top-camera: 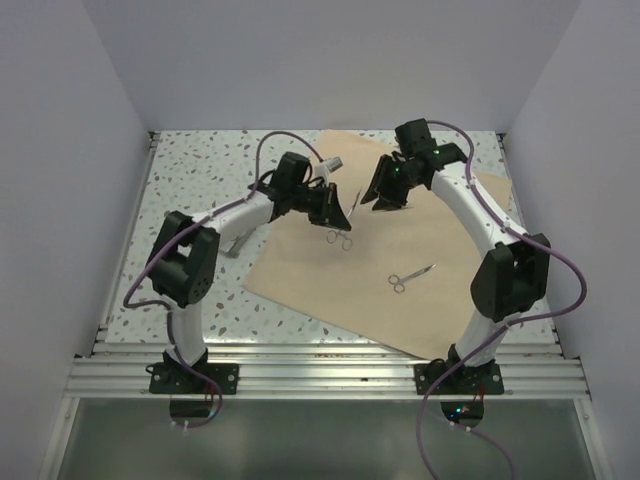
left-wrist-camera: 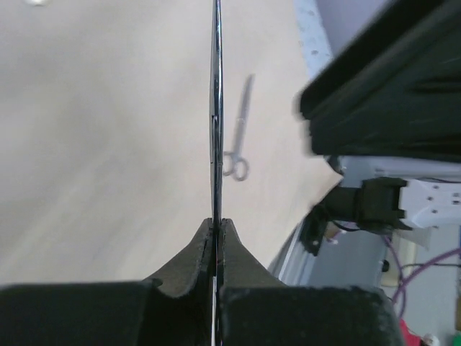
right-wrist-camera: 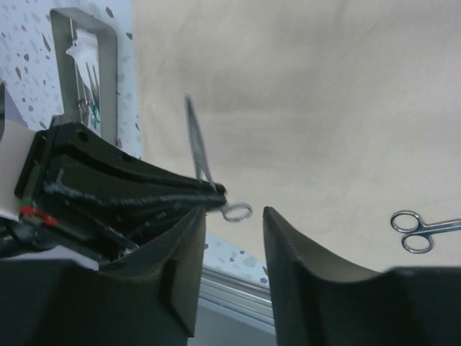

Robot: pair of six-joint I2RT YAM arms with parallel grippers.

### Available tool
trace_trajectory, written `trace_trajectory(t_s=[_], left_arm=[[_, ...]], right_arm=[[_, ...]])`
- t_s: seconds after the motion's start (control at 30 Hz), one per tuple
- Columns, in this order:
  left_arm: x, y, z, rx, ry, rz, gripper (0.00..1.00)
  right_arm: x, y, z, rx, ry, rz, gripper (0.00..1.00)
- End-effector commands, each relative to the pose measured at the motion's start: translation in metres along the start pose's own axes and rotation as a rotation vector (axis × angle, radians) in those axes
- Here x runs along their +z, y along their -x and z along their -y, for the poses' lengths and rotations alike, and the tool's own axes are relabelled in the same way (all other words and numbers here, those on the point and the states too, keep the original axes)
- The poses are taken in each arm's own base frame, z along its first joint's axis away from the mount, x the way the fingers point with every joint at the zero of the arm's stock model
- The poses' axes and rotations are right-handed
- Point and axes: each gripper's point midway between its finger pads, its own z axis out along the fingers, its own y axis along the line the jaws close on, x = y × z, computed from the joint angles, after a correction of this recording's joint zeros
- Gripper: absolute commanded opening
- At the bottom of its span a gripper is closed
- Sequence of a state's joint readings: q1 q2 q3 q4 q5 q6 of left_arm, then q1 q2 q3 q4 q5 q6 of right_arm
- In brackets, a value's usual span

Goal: Prepare the surgical pack

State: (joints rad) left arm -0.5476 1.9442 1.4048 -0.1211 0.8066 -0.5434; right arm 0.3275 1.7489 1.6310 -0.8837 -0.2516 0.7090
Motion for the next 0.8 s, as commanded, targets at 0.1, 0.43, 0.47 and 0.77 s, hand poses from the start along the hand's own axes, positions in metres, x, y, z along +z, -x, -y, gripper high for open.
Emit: trace_trajectory(t_s=[0.1,0.43,0.47,0.77], left_arm=[[-0.129,0.012,-0.114,0.066,0.675,-0.046,0.00],[-0.263,-0.017,-0.203,0.044,1.188,-0.201,0.00],[-0.265,-0.018,-0.206,0.067,1.191,-0.219,0.00],[-0.253,-0.030,-0.225,0.051,1.060,-0.272,0.00]], right_arm=[[-0.014,0.018,0.007,-0.090,-0.093,0.040,0.49],[0.008,-0.002,0.033,-0.057,-0.138,-0.075,0.50],[0.009,-0.002,0.034,-0.055,-0.136,-0.080,0.50],[0.018,-0.011,0.039,-0.051,-0.139,-0.121,0.50]])
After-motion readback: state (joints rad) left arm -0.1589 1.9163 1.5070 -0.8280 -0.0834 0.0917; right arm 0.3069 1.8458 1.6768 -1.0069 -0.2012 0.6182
